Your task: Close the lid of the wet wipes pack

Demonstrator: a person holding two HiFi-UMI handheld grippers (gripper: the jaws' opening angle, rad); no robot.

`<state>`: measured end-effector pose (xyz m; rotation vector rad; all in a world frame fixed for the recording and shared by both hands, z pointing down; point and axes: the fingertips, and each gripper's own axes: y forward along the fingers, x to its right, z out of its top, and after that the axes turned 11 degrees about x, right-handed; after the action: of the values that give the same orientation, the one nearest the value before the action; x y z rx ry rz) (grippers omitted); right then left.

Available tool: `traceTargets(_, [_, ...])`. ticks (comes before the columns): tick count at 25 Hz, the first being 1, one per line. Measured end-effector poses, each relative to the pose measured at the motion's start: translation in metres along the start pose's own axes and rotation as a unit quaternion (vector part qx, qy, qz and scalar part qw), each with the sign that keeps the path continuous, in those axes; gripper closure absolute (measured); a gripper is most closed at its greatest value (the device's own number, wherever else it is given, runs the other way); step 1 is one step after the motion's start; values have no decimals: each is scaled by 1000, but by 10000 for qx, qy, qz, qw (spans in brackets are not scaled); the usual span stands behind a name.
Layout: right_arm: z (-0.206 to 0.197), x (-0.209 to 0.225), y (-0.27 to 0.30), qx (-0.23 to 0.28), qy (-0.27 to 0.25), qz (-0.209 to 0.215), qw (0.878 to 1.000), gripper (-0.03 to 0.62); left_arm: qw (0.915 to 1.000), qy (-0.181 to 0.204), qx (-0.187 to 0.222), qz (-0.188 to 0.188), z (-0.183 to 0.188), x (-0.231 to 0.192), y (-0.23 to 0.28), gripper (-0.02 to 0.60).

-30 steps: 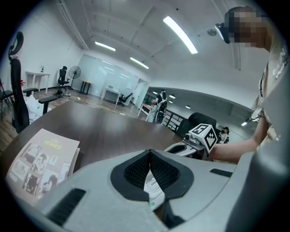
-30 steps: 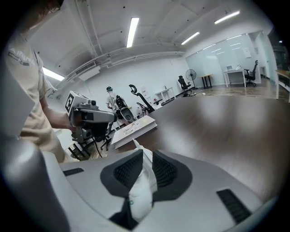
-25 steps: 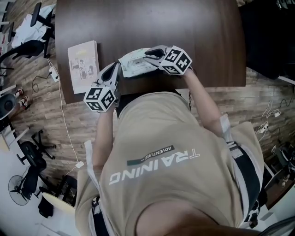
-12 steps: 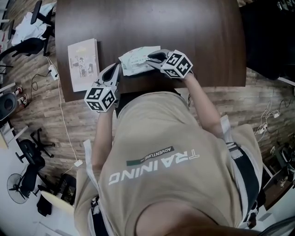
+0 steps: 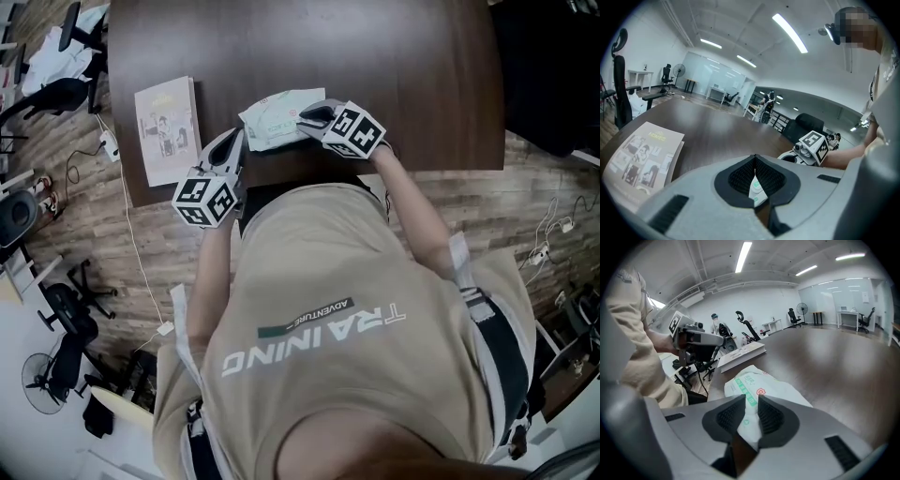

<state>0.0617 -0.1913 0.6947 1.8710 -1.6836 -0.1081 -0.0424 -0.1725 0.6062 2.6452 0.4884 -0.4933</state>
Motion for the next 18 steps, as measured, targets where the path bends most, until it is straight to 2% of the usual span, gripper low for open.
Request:
traceTargets(4, [-4, 3, 1, 59, 358, -208, 9991, 524, 10000, -31, -65, -61, -1, 3, 6, 577])
traceTargets(8, [-6, 9, 3, 3, 330, -350, 9988, 560, 9991, -402, 63, -132, 4, 2, 14, 577])
traceTargets(10, [-7, 10, 3, -119, 347, -303, 9989, 568, 9990, -426, 83, -142, 6, 2, 18, 577])
traceTargets(15, [-8, 10, 7, -458, -133, -39, 9989, 569, 9987, -404, 130, -290, 14, 5, 34, 577])
traceTargets(18, [-8, 7, 5, -522, -195, -56, 9984, 571, 9982, -449, 218, -334, 17, 9, 34, 577])
